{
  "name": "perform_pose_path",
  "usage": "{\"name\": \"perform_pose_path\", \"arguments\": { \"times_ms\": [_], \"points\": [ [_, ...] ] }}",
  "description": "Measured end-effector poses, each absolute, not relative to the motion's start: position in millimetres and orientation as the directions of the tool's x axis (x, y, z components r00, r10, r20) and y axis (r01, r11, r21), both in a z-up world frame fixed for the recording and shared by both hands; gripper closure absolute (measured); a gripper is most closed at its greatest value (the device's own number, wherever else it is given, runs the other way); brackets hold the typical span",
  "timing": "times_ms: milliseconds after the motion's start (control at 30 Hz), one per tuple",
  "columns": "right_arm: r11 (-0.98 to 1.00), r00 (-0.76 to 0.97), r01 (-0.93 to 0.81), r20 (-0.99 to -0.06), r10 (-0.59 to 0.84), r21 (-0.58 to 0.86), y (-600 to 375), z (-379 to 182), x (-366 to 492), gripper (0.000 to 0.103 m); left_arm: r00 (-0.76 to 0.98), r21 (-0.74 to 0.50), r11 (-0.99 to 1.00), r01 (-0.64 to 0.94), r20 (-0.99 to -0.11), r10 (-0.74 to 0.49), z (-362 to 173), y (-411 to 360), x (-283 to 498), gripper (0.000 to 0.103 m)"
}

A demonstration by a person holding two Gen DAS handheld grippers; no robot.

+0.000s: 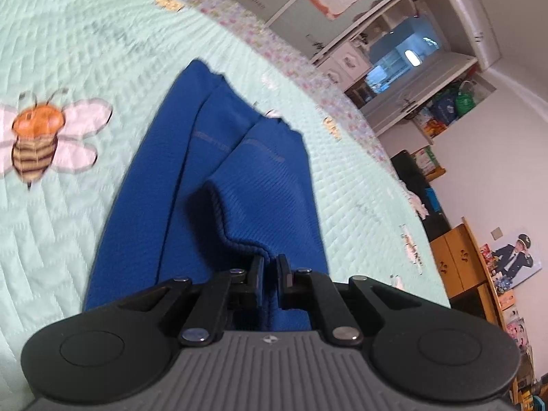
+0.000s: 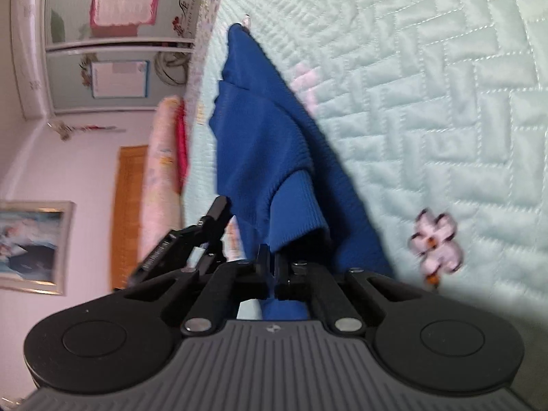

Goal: Fold clothes

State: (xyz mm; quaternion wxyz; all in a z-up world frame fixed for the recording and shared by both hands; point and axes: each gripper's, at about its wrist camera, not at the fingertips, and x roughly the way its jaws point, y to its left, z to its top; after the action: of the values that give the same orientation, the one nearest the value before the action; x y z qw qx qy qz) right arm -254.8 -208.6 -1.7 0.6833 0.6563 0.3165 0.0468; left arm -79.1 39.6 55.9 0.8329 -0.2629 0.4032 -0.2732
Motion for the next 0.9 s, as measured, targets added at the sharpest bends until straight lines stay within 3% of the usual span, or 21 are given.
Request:
{"name": "perform_pose_path", "arguments": {
  "times_ms": [167, 400, 467, 567, 700, 900],
  "points": [
    [0.061, 0.785, 0.351, -0.329, 0.526, 0.935, -203, -1, -264, 0.103, 0.529, -0.655, 0.715, 0.244, -0.528, -0.664, 57, 43, -82, 0.097],
    [0.083, 0.758, 0.396, -0.377, 0.532, 0.914, -195, -13, -270, 0.103, 0.508, -0.633, 0.751, 0.188, -0.592, -0.626, 31, 48, -87, 0.097],
    [0.109, 0.749, 0.397, -0.390, 0.536, 0.911, -195, -17, -269, 0.098, 0.502, -0.625, 0.760, 0.180, -0.606, -0.617, 24, 48, -86, 0.097],
    [0.133, 0.734, 0.398, -0.402, 0.547, 0.908, -196, -25, -270, 0.098, 0.499, -0.628, 0.756, 0.185, -0.603, -0.623, 23, 49, -86, 0.097],
    [0.160, 0.734, 0.358, -0.383, 0.560, 0.920, -207, -18, -283, 0.082, 0.499, -0.620, 0.760, 0.197, -0.604, -0.622, 28, 53, -91, 0.096],
    [0.258, 0.769, 0.266, -0.366, 0.524, 0.929, -230, 13, -288, 0.082, 0.548, -0.595, 0.770, 0.230, -0.575, -0.607, 51, 59, -114, 0.096]
  ]
}}
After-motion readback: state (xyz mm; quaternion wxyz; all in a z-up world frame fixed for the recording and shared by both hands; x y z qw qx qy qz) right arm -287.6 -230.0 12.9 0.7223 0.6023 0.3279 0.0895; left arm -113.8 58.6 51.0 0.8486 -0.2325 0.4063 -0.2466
